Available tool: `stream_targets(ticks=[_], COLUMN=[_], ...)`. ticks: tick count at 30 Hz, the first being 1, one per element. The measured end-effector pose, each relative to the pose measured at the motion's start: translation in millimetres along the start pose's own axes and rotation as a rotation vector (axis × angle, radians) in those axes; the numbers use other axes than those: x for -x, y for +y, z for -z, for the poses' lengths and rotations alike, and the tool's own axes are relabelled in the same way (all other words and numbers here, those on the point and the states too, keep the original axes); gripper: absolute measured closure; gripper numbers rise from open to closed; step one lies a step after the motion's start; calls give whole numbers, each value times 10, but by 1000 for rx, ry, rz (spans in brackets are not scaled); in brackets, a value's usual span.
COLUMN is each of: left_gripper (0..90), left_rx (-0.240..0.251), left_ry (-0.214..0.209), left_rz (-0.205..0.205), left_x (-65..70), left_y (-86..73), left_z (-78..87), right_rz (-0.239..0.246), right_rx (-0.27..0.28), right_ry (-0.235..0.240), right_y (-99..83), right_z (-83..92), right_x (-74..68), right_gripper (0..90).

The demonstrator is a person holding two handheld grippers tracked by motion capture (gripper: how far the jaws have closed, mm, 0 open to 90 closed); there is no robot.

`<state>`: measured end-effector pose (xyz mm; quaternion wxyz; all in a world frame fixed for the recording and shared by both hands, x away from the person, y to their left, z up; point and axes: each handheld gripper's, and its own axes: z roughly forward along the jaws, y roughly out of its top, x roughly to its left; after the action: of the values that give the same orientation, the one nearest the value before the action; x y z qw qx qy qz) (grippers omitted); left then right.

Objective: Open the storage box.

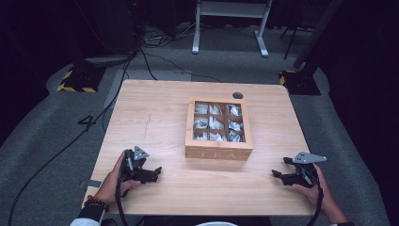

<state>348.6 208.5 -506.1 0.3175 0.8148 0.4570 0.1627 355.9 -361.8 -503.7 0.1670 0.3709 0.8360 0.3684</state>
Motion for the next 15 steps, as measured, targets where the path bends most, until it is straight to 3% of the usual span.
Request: stream_targets(ticks=[2, 4, 6, 9, 11, 12, 13, 15], left_gripper=[0, 4, 4, 4, 4, 4, 3, 3], left_rx=[1, -4, -8, -5, -9, -12, -13, -9], left_ry=[-4, -65, -101, -124, -161, -167, -167, -162], left_rz=[-9, -90, -140, -149, -191, -203, -199, -194], left_x=[14, 4, 13, 4, -55, -79, -93, -95], left_y=[26, 36, 34, 4, -37, -53, -62, -66], left_z=[-22, -25, -19, 0, 41, 59, 67, 68], right_rz=[-1, -6, -8, -7, -1, -3, -16, -11], right_rx=[0, -5, -9, -22, -31, -22, 13, 29], right_ry=[-1, -7, -8, -7, -1, 7, 42, 43], right_y=[1, 9, 16, 34, 46, 54, 91, 113], right_z=[0, -3, -4, -7, -6, -6, 17, 30], right_x=[0, -9, -16, -15, -10, -12, -19, -28], right_gripper=[199, 200, 201, 200, 195, 195, 192, 192])
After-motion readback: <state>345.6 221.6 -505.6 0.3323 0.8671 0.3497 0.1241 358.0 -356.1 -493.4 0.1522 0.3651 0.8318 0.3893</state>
